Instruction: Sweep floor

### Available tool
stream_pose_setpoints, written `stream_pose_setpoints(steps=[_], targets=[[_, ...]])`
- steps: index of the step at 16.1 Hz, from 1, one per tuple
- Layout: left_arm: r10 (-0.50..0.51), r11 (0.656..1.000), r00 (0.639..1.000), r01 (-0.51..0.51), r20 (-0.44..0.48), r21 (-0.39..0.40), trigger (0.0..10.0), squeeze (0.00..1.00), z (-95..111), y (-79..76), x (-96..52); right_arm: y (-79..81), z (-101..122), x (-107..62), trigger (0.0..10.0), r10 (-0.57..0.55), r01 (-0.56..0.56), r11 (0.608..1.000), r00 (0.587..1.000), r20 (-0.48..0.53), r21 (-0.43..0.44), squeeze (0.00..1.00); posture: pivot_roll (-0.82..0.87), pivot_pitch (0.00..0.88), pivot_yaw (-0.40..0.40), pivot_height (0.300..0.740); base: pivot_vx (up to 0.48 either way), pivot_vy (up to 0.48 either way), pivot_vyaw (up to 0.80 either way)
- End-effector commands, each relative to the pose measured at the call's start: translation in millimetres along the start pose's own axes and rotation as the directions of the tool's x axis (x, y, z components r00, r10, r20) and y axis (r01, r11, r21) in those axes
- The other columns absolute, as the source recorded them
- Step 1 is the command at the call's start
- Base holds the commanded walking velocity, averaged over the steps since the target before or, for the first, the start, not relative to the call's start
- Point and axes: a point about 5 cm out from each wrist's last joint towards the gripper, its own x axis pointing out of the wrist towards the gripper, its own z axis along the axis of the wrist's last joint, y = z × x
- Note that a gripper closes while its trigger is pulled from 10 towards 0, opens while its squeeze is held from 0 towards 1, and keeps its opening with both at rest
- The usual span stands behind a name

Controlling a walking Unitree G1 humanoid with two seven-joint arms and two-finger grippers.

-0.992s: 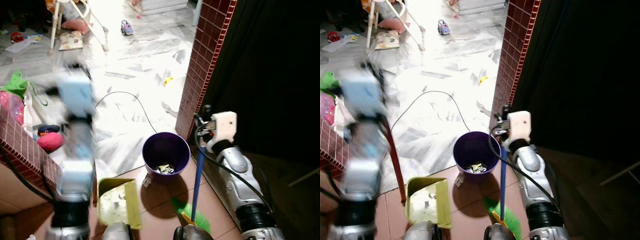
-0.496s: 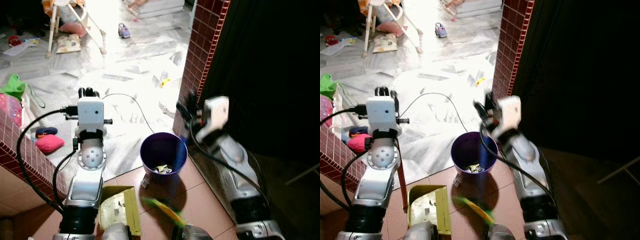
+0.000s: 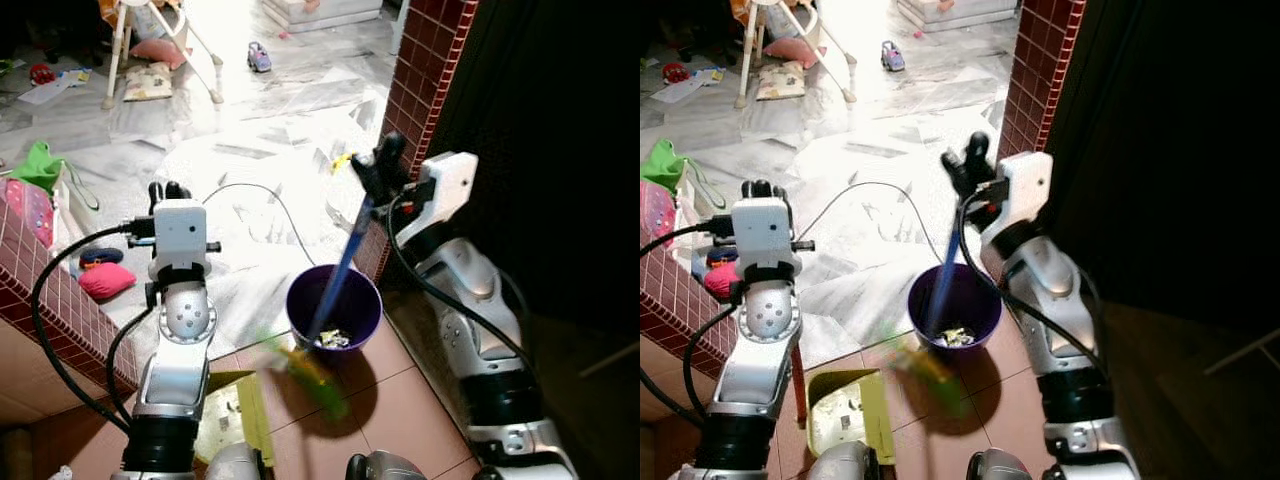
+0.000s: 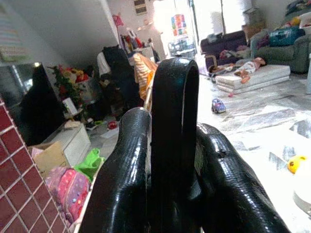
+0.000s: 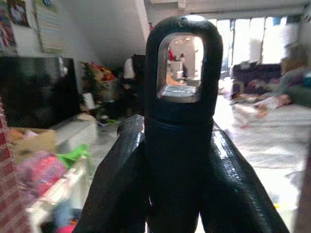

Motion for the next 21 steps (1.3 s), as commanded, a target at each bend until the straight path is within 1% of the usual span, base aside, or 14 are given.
stream_pose_setpoints(steps=[1,3,4,6,10,11,12,14,15,17,18,19,20,21], targets=[[0.011,1.0,1.0,-0.011,0.028,-0.003,10.0,0.0,7,1.8,1.8,-3.7,19,6.5,10.0,-0.001,0.007,0.997,0.997,0.082,-0.078,0.0,-0.04,0.0,0.0,0.74,0.0,0.0,0.0],[0.017,1.0,1.0,-0.016,0.025,-0.005,10.0,0.0,7,1.9,1.8,-6.2,22,7.5,10.0,-0.016,0.031,0.987,0.995,0.096,-0.156,0.0,-0.04,0.0,-0.002,0.74,0.0,0.0,0.0],[0.026,1.0,0.999,-0.026,0.024,-0.007,10.0,0.0,7,1.6,2.0,-8.9,23,7.7,10.0,-0.045,0.066,0.978,0.993,0.109,-0.197,0.0,-0.04,0.0,-0.002,0.74,0.0,0.0,0.0],[0.039,0.999,0.999,-0.039,-0.003,-0.009,10.0,0.0,3,1.3,0.6,-7.9,19,6.6,10.0,-0.05,0.072,0.975,0.993,0.105,-0.211,0.0,-0.04,0.0,-0.001,0.74,0.0,0.0,0.0],[0.034,0.999,0.999,-0.035,-0.018,-0.027,10.0,0.0,2,-0.4,-1.1,-0.5,12,5.6,10.0,-0.039,0.057,0.978,0.995,0.091,-0.202,0.0,-0.04,0.0,-0.001,0.74,0.0,0.0,0.0],[0.04,0.998,0.999,-0.041,-0.031,-0.037,10.0,0.0,1,-1.7,-1.2,4.1,5,3.9,10.0,-0.035,0.048,0.983,0.997,0.075,-0.177,0.0,-0.04,0.0,-0.001,0.74,0.0,0.0,0.0],[0.052,0.998,0.998,-0.053,-0.044,-0.021,10.0,0.0,-2,-3.0,-1.3,6.6,2,2.9,10.0,-0.034,0.045,0.986,0.997,0.069,-0.161,0.0,-0.04,0.0,-0.001,0.74,0.0,0.0,0.0],[0.076,0.996,0.994,-0.079,-0.08,-0.033,10.0,0.0,-10,-3.7,-2.2,13.2,-4,2.4,10.0,-0.035,0.043,0.99,0.997,0.064,-0.133,0.0,-0.04,0.0,0.001,0.74,0.0,0.0,0.0],[0.079,0.996,0.994,-0.082,-0.071,-0.039,10.0,0.0,-13,-5.0,-1.6,17.8,-7,3.2,10.0,-0.037,0.044,0.992,0.997,0.066,-0.121,0.0,-0.04,0.0,0.002,0.74,0.0,0.0,0.0],[0.079,0.995,0.994,-0.084,-0.082,-0.051,10.0,0.0,-17,-10.5,4.5,21.5,-12,3.2,10.0,-0.064,0.071,0.991,0.996,0.063,-0.112,0.0,-0.05,0.0,0.004,0.74,0.0,0.0,0.0],[0.084,0.993,0.992,-0.091,-0.096,-0.07,10.0,0.0,-19,-13.2,7.9,23.4,-14,3.0,10.0,-0.069,0.076,0.991,0.996,0.06,-0.113,0.0,-0.06,0.0,0.006,0.74,0.0,0.0,0.0],[0.08,0.995,0.993,-0.084,-0.086,-0.046,10.0,0.0,-21,-20.3,13.1,25.2,-17,1.3,10.0,-0.075,0.081,0.99,0.996,0.052,-0.112,0.0,-0.07,0.0,0.008,0.74,0.0,0.0,0.0],[0.085,0.995,0.993,-0.088,-0.077,-0.041,10.0,0.0,-23,-22.1,14.5,25.6,-18,0.6,10.0,-0.079,0.084,0.99,0.996,0.046,-0.113,0.0,-0.08,0.0,0.009,0.74,0.0,0.0,0.0],[0.094,0.994,0.99,-0.099,-0.106,-0.037,10.0,0.0,-29,-23.7,15.9,26.1,-19,-0.4,10.0,-0.079,0.083,0.99,0.996,0.04,-0.116,0.0,-0.09,0.0,0.012,0.74,0.0,0.0,0.0]])
